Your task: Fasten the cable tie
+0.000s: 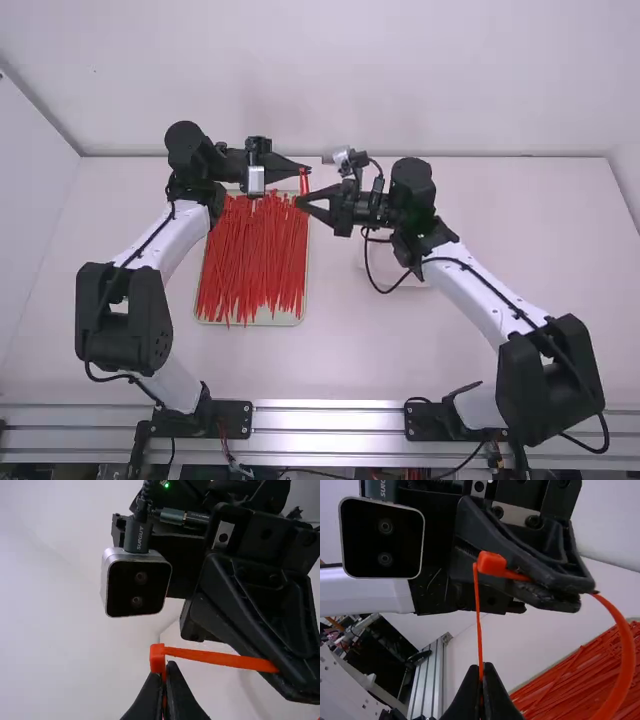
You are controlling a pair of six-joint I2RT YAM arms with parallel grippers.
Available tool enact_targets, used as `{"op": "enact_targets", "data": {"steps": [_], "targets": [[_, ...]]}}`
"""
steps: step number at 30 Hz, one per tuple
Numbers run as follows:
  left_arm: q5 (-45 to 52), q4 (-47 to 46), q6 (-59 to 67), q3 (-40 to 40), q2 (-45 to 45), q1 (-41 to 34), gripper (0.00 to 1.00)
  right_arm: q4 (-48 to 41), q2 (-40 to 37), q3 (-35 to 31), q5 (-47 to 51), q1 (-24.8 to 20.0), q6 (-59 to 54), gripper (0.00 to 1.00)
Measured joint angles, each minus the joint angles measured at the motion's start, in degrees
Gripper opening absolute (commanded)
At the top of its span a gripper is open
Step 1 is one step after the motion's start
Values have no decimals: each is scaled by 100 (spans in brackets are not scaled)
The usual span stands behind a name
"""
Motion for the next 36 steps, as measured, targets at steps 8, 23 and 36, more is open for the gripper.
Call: {"op": "enact_targets", "data": {"steps": [8, 23, 36], "targets": [[-133, -37, 39, 0, 0, 0, 2, -11, 0, 0, 13, 0, 28, 0], [-133, 2, 39, 0, 0, 0, 2, 26, 0, 0, 125, 0, 232, 0], [-133, 44, 39, 0, 0, 0, 2, 9, 0, 0, 170, 0, 304, 0]]}}
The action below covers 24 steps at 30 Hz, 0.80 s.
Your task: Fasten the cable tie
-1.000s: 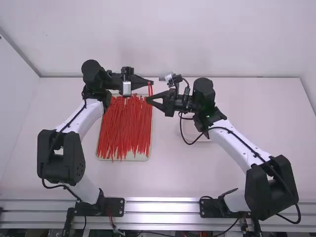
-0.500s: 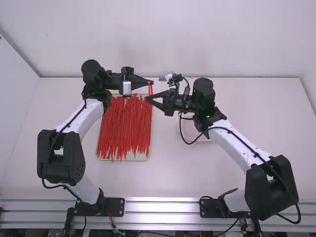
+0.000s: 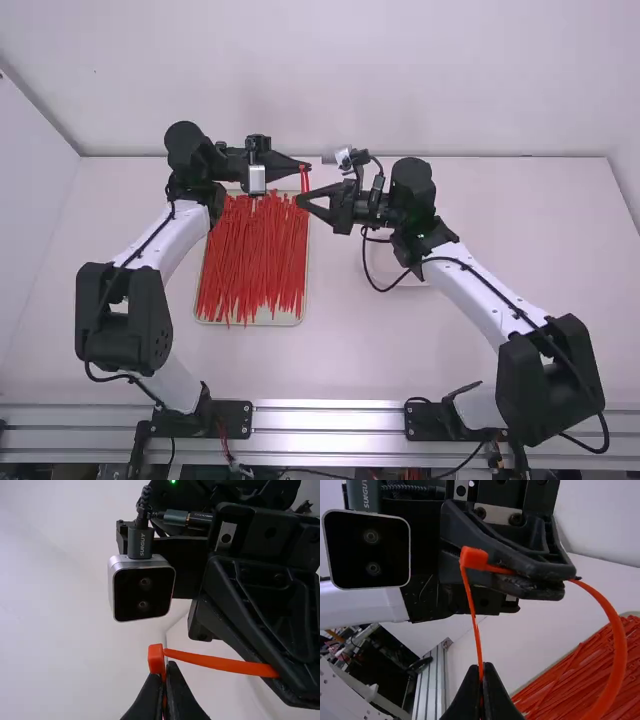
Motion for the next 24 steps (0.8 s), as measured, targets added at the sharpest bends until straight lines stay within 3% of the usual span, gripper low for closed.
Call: {"op": "enact_targets", "data": {"steps": [24], "targets": [[0, -2, 0, 0, 0, 0, 2, -87, 0, 0, 13, 0, 4, 0]]}}
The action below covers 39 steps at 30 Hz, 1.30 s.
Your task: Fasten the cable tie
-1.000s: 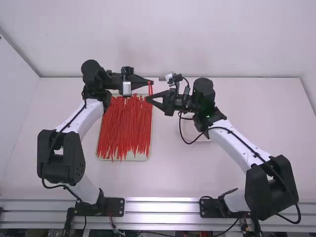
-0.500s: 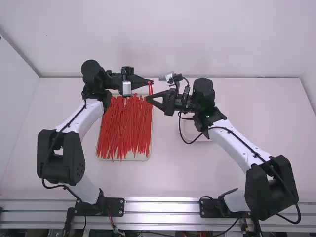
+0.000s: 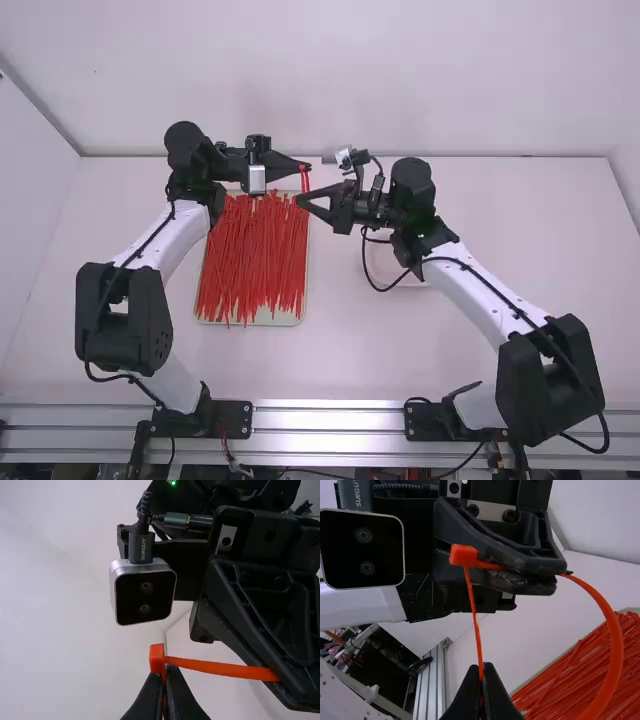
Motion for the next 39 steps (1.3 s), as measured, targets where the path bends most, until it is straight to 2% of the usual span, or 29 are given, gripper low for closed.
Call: {"op": "enact_targets", "data": {"steps": [39], "targets": [[177, -319, 22, 17, 0, -61, 2, 1054, 4, -15, 260, 0, 317, 0]]}}
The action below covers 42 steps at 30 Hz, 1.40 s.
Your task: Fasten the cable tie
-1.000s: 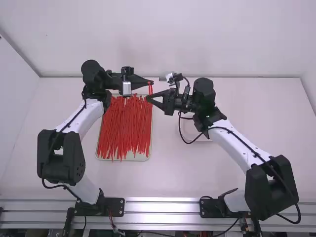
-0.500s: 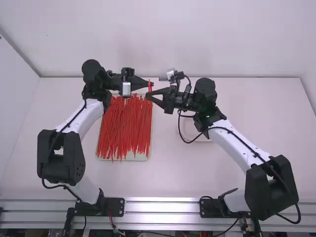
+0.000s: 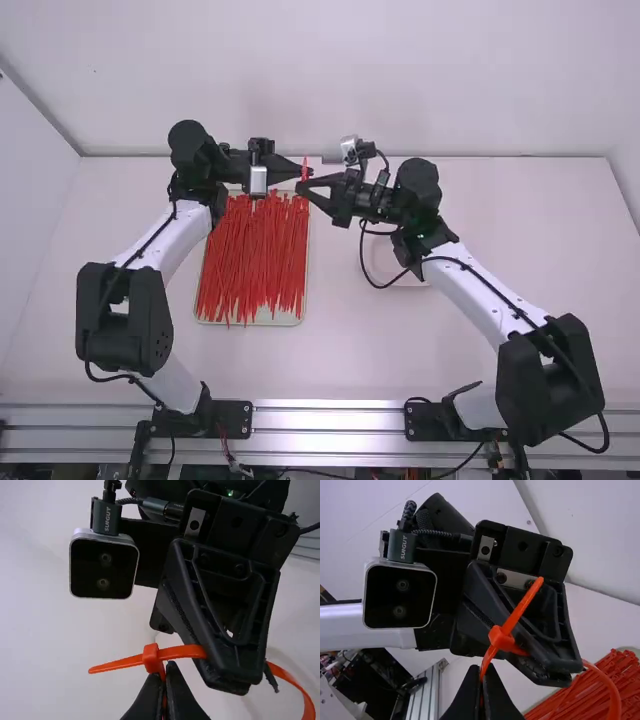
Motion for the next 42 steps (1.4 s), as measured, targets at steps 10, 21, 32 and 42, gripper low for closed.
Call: {"op": "enact_targets", "data": {"steps": [10, 21, 32, 42], "targets": [[-79, -96, 0, 24, 0, -79, 2, 243, 33, -37, -138, -129, 234, 0], [-114, -195, 0, 26, 0, -125, 2, 348, 35, -59, -125, -140, 284, 0], [-177, -223, -2, 26, 0, -157, 2, 433, 39, -70, -149, -192, 297, 0], [-181, -214, 0, 26, 0, -208, 2, 435, 39, -70, -227, -280, 295, 0]]}}
